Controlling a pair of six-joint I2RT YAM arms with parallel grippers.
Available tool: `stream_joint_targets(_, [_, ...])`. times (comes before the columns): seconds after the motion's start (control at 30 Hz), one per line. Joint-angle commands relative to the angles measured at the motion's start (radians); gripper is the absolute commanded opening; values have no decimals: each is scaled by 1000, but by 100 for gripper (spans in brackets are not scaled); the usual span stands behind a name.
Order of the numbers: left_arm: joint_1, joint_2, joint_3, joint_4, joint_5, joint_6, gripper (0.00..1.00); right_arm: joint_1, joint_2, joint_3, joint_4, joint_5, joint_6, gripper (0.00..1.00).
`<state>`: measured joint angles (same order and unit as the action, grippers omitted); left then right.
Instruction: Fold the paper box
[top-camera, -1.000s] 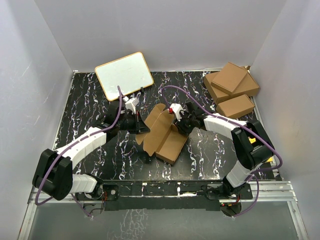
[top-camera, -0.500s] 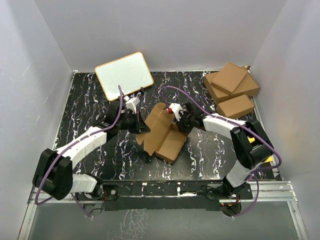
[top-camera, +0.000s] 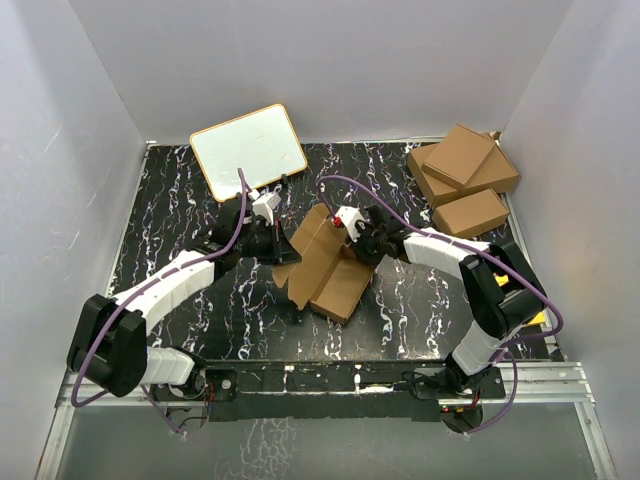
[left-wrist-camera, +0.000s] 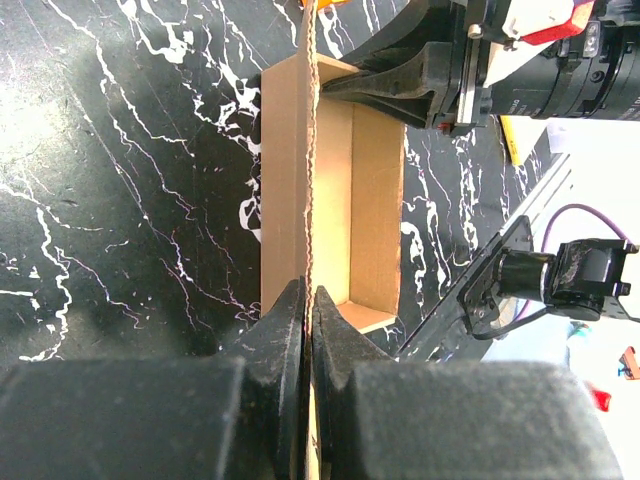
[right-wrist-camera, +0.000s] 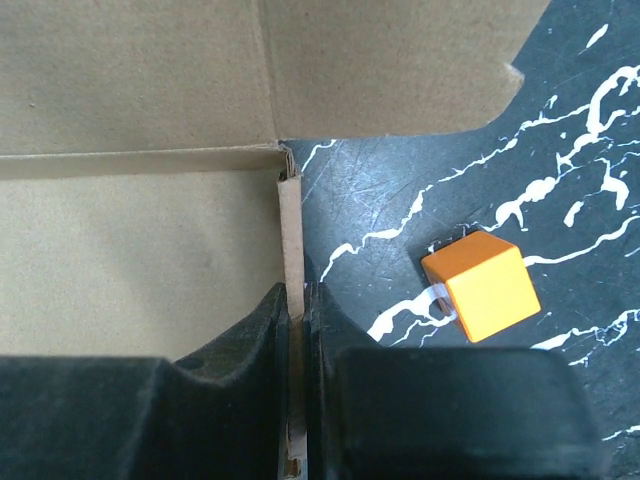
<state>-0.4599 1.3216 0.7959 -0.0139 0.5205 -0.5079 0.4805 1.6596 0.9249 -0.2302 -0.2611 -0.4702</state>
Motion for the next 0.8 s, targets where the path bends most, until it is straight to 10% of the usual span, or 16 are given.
stream_joint_targets(0.0, [3, -4, 43, -29, 7, 17, 0, -5, -3, 7, -4, -50, -3, 12])
stream_joint_targets(0.77, [3, 21, 130, -169, -25, 111, 0, -54, -94, 58, -27, -230, 47, 51])
